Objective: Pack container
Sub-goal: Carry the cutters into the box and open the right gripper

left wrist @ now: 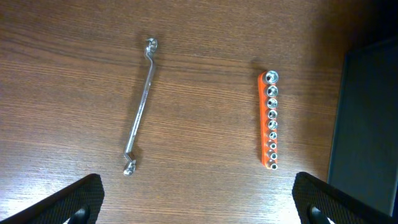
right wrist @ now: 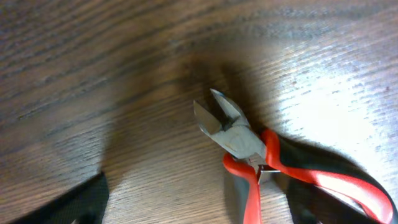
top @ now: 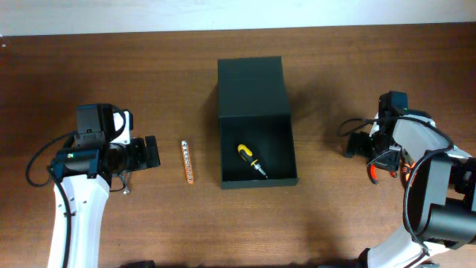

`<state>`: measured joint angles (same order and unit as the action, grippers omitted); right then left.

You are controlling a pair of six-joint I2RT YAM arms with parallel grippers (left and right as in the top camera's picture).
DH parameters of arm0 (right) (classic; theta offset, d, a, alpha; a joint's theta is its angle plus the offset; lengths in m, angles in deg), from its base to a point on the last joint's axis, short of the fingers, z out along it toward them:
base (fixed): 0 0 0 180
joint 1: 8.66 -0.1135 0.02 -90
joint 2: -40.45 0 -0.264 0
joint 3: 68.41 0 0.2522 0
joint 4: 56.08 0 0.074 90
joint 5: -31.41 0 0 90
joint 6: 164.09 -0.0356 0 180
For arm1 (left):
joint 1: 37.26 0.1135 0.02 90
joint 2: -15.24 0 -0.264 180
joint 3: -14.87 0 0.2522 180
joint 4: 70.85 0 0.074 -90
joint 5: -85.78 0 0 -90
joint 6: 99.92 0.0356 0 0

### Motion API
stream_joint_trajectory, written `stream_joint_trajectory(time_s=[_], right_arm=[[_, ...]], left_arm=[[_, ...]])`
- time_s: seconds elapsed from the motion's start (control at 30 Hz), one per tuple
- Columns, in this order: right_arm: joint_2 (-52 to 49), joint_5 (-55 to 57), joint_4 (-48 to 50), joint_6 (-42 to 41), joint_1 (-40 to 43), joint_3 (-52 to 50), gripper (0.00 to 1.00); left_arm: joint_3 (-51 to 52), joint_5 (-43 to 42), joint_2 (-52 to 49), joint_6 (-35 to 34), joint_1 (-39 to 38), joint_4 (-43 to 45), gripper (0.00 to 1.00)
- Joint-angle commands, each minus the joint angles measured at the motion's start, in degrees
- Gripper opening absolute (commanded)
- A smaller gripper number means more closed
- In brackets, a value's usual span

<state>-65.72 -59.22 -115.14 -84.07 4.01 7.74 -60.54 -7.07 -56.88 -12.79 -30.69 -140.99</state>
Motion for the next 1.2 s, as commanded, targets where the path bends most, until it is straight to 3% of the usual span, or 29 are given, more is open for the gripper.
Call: stream_joint_trajectory(time_s=[0.0,0.07,0.13,0.23,0.43,0.5,0.67,0.8,0.93,1.03,1.17], right_arm=[[-4.1,-0.5,1.0,0.7,0.2,-3.3,0.71],[-4.1,-0.5,0.6,0.7,0.2,-3.3,0.58],[-4.1,-0.4,0.3,0.7,0.2,-3.3,0.53],[-4.1,-0.5,0.3,0.7,0.2,-3.3,0.38],[-4.1,-0.4,-0.1,0.7,0.2,-3.3,0.21],[-4.1,-0.4,-0.1,0.7,0.2,-3.3,0.05],[-4.0,-0.8,0.1,0.7,0.0,-2.3,0.04],[-1.1,-2.6,-6.4,3.1,-1.9,4.8,0.04],[4.4,-2.6,-16.7,7.1,-7.0,18.2,0.04],[7.9,-2.7,-27.4,18.0,-17.4,34.1,0.04],[8.2,-2.8,-33.8,31.6,-29.0,42.4,0.04]], left_arm=[[-0.7,-0.8,0.1,-0.6,0.3,-0.1,0.99],[-0.7,-0.8,0.1,-0.6,0.3,-0.1,0.99],[-0.7,-0.8,0.1,-0.6,0.3,-0.1,0.99],[-0.7,-0.8,0.1,-0.6,0.3,-0.1,0.99],[-0.7,-0.8,0.1,-0.6,0.3,-0.1,0.99],[-0.7,-0.8,0.1,-0.6,0.3,-0.1,0.99],[-0.7,-0.8,0.1,-0.6,0.3,-0.1,0.99],[-0.7,-0.8,0.1,-0.6,0.3,0.0,0.99],[-0.7,-0.8,0.1,-0.5,0.3,0.2,0.99],[-0.7,-0.8,0.1,-0.5,0.3,0.5,0.99],[-0.7,-0.8,0.1,-0.5,0.3,1.1,0.99]])
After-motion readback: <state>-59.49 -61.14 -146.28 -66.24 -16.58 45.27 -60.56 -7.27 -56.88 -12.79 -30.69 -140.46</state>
